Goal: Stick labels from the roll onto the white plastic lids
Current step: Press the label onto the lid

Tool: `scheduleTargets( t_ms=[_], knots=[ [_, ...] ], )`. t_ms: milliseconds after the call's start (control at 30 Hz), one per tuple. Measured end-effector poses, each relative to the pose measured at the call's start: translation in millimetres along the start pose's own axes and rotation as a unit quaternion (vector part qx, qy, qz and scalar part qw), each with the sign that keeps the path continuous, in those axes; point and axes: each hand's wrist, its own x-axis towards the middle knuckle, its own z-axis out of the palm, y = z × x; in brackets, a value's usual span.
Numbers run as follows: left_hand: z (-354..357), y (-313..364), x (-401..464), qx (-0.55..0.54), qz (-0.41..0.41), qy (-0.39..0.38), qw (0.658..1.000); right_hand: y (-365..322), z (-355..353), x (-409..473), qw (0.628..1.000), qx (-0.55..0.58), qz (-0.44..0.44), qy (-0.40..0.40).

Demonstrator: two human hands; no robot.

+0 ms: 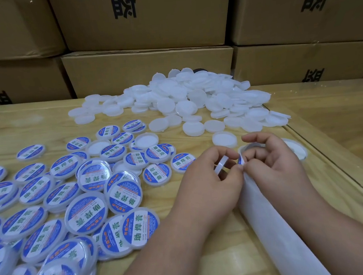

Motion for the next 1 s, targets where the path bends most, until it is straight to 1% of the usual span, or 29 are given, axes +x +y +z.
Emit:
scheduleTargets(
  t_ms=[267,400,500,733,867,1000],
  knots=[
    [-0.3,0.3,-0.2,0.023,-0.013,0.014,1.0,-0.9,0.4,-2.2,1.0,-0.006,0.001,-0.002],
    [-1.3,-1.2,1.9,0.018,-0.023,0.022,0.999,-0.2,1.6,-1.8,1.0,0.0,-0.004,-0.004],
    [-3.0,-2.4,4.1,-0.01,-0.043,0.034,0.998,0.5,1.1,-2.2,1.0,-0.005,-0.011,-0.004],
    [-6.2,-2.8,8.2,-0.124,-0.075,0.104,0.984,-1.4,1.5,-3.5,1.0,-0.004,-0.013,0.012],
    [-8.5,-4.2,12.1,-0.159,-0.096,0.166,0.968,-1.2,-0.2,-3.3,1.0,-0.004,-0.004,0.014],
    [-13.0,-4.9,13.8,-0.172,-0.117,0.201,0.957,1.2,0.5,-2.9,1.0,0.0,-0.019,0.022]
  ],
)
